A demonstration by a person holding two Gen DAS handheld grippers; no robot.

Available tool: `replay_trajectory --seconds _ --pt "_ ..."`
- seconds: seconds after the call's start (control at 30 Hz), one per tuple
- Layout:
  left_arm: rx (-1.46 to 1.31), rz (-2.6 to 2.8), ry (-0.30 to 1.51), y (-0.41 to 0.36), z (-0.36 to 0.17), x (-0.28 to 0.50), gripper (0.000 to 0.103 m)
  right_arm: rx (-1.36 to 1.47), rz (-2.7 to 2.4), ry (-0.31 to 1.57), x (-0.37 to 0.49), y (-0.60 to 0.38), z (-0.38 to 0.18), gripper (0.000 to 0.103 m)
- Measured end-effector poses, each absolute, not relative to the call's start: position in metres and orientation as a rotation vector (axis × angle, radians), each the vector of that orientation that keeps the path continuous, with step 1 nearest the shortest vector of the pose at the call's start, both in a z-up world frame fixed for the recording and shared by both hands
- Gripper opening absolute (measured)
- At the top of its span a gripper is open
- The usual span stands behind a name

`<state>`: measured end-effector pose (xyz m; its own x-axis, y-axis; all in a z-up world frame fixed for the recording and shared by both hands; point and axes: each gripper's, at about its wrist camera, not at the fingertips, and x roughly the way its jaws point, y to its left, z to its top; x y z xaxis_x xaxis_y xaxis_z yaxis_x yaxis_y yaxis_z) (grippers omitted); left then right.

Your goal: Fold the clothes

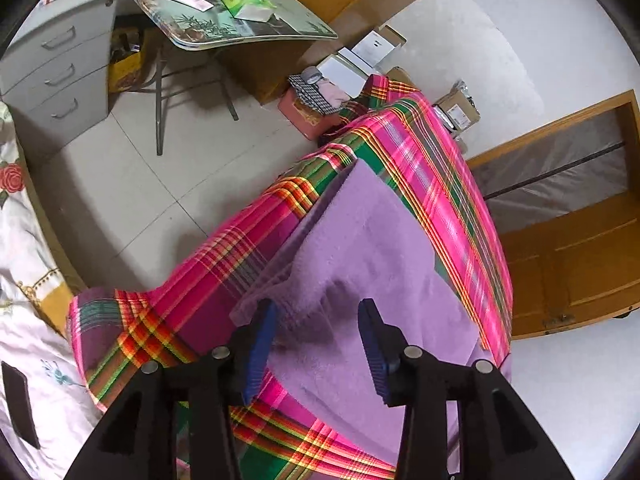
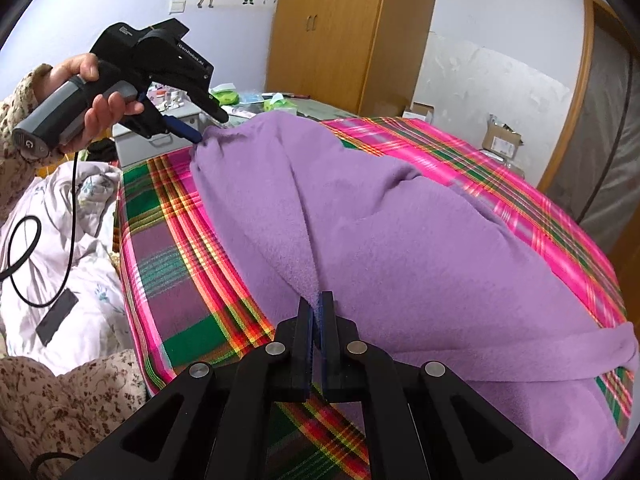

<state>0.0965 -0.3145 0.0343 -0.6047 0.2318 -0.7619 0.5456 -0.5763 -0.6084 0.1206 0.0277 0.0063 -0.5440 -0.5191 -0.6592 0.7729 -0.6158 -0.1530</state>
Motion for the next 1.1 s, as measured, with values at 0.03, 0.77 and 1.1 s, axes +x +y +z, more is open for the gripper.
replay_trajectory --seconds 0.03,0.77,1.1 --pt "1.271 -2.272 1.343 -0.316 0.034 0.100 0.043 0.741 -2.171 0.557 0.120 0.028 0.006 0.003" --pt "1.286 -2.160 1.434 -0.306 0.023 0.096 0.033 0.742 -2.148 0.504 0.116 0.038 0.002 0.003" --pt "1.128 -2.346 1.304 -0.301 0.053 0.102 0.007 0.652 -2.179 0.515 0.125 0.040 0.016 0.003"
